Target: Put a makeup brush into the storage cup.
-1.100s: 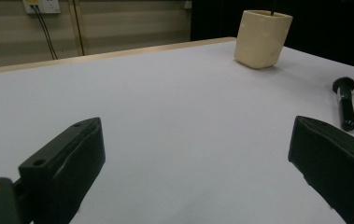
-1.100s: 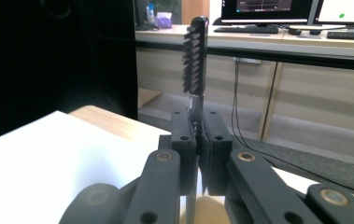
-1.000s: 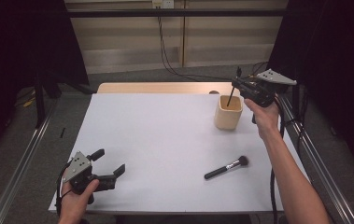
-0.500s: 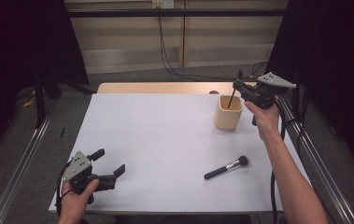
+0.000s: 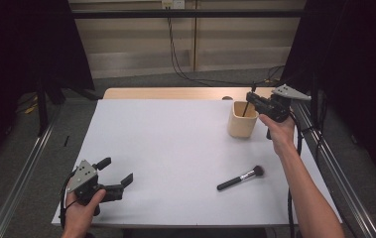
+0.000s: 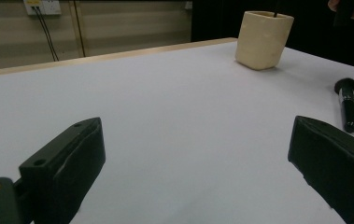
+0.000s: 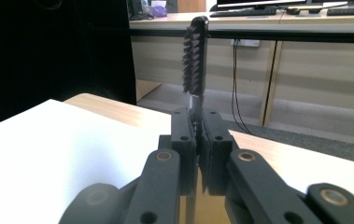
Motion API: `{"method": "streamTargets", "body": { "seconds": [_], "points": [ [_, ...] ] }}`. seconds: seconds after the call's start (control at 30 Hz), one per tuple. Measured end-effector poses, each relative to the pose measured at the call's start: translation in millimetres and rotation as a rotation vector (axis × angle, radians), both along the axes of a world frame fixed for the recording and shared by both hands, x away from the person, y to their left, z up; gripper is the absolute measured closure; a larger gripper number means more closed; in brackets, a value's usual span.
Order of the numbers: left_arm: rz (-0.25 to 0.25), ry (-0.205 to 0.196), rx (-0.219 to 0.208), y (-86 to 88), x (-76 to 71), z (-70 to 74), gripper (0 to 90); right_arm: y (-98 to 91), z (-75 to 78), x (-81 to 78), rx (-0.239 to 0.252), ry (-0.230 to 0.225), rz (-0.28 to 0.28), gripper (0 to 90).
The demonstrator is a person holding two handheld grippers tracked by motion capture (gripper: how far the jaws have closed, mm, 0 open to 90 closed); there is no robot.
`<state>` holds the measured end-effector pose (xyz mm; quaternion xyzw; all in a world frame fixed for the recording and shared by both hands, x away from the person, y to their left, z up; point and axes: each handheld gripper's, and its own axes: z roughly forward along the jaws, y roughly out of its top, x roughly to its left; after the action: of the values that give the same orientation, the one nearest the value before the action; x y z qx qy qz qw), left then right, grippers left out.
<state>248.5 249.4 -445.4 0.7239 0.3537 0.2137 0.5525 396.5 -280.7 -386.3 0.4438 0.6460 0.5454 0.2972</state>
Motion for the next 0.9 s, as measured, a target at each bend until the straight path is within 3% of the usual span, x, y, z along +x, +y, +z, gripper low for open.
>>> {"method": "streamTargets", "body": {
  "seconds": [0.23, 0.43, 0.9],
  "points": [
    [-0.012, -0.008, 0.006, -0.9, -1.0, 0.4, 4.0, 1.3, -9.5, 2.0, -0.013, 0.021, 0.006, 85.9],
    [-0.006, -0.010, 0.007, 1.0, -1.8, 0.3, 4.0, 0.1, -19.3, 1.8, 0.007, 0.038, 0.004, 85.9],
    [-0.008, -0.004, -0.004, 2.1, -2.4, -0.2, 4.0, -3.5, -25.4, -0.4, 0.020, 0.076, 0.028, 84.9]
  ]
}}
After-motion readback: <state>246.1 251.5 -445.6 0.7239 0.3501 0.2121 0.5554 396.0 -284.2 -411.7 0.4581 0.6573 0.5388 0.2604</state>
